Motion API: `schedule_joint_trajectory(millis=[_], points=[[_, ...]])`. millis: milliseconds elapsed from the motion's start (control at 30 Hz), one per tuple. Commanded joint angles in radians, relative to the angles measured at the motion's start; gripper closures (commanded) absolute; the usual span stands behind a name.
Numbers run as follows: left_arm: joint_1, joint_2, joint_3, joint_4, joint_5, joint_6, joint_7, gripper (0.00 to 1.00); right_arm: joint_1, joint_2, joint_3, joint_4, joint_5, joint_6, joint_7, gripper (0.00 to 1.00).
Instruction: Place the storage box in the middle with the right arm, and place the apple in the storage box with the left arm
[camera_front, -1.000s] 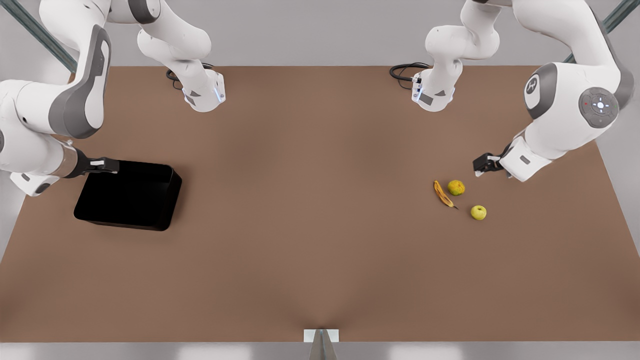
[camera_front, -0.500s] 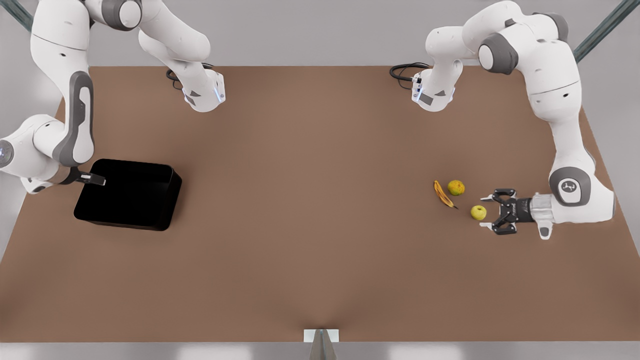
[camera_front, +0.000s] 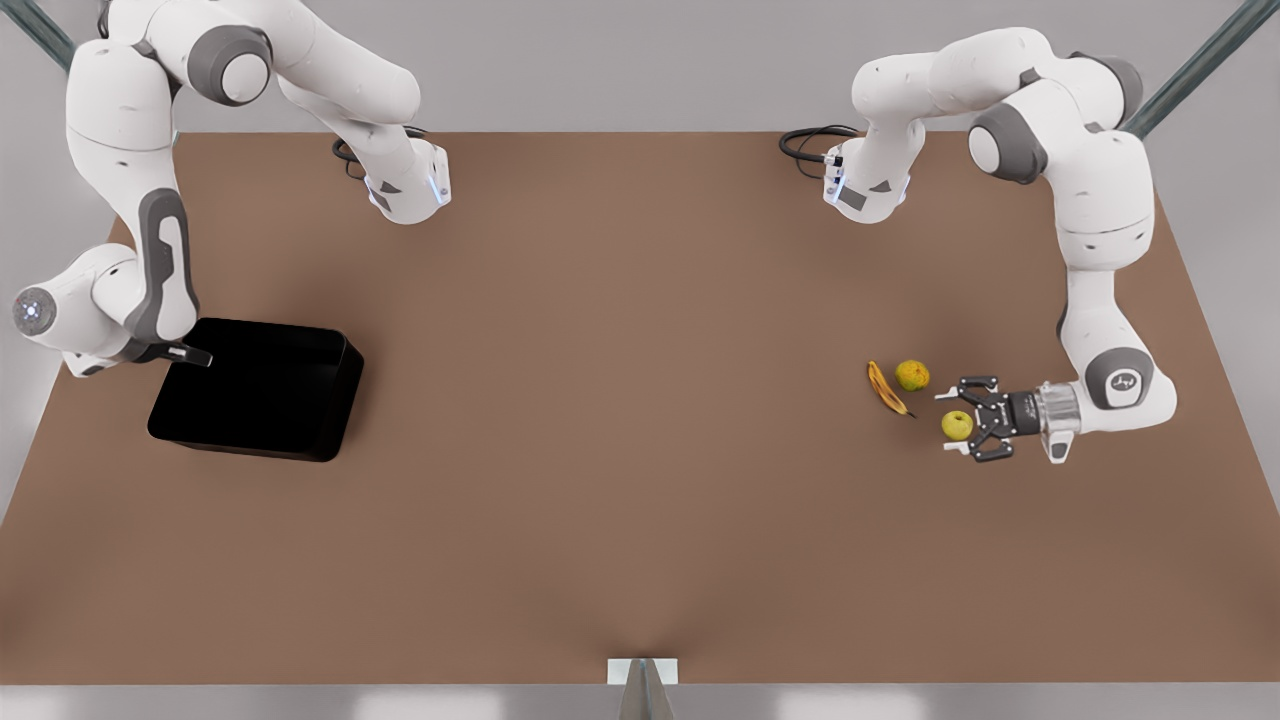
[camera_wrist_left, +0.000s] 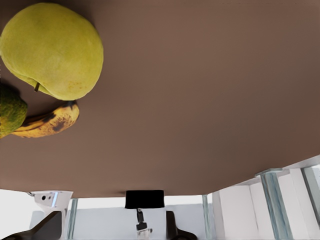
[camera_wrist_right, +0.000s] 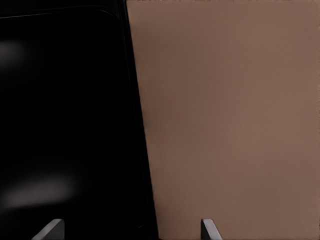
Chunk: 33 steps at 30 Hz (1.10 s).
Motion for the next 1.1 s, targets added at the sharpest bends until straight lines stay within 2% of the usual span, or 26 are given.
schedule_joint_trajectory(millis=[0,167,200,233,267,333,467,500,667,833,900,967,1000,1067], points=[[0.0,0.004,0.0,0.0,-0.018,0.0,0.002,0.0,0.0,0.006,0.0,0.0,0.0,0.008,-0.003,0.0],[0.056,0.047,0.002,0.022,-0.011,-0.003,0.022,0.0,-0.003,0.035,0.0,0.0,0.018,0.008,-0.005,0.0],[0.06,0.049,0.002,0.02,-0.012,-0.003,0.025,0.0,-0.003,0.035,0.0,0.0,0.018,0.005,-0.039,0.07],[0.058,0.056,-0.001,0.022,-0.018,0.0,0.025,0.0,-0.003,0.037,0.0,0.0,0.018,0.003,-0.065,0.3],[0.058,0.061,-0.001,0.022,-0.02,0.0,0.033,0.0,-0.003,0.037,0.0,-0.002,0.018,0.003,-0.069,0.41],[0.058,0.073,-0.006,0.019,-0.02,0.002,0.051,0.0,-0.003,0.052,0.0,0.001,0.018,0.003,-0.072,0.49],[0.087,0.11,0.0,0.014,-0.023,-0.012,0.128,0.0,-0.009,0.06,0.0,0.001,0.018,-0.008,-0.109,0.54],[0.104,0.118,0.0,0.005,-0.023,-0.014,0.149,0.0,-0.014,0.06,0.0,0.001,0.018,-0.015,-0.135,0.62],[0.126,0.173,0.0,0.011,-0.08,-0.003,0.191,0.0,-0.017,0.06,0.0,0.017,0.018,-0.029,-0.18,0.78],[0.126,0.179,-0.001,0.013,-0.104,-0.003,0.191,0.0,-0.021,0.06,0.003,0.02,0.018,-0.029,-0.197,0.79],[0.126,0.179,-0.001,0.013,-0.109,-0.002,0.187,0.18,-0.021,0.06,0.008,0.02,0.018,-0.029,-0.197,0.79],[0.126,0.181,-0.001,0.013,-0.113,-0.003,0.187,0.58,-0.021,0.061,0.011,0.026,0.018,-0.029,-0.197,0.79],[0.126,0.187,-0.001,0.013,-0.113,-0.002,0.187,0.63,-0.021,0.061,0.012,0.027,0.018,-0.029,-0.197,0.79],[0.126,0.199,-0.001,0.011,-0.124,-0.003,0.187,0.64,-0.02,0.06,0.014,0.031,0.02,-0.031,-0.197,0.79]])
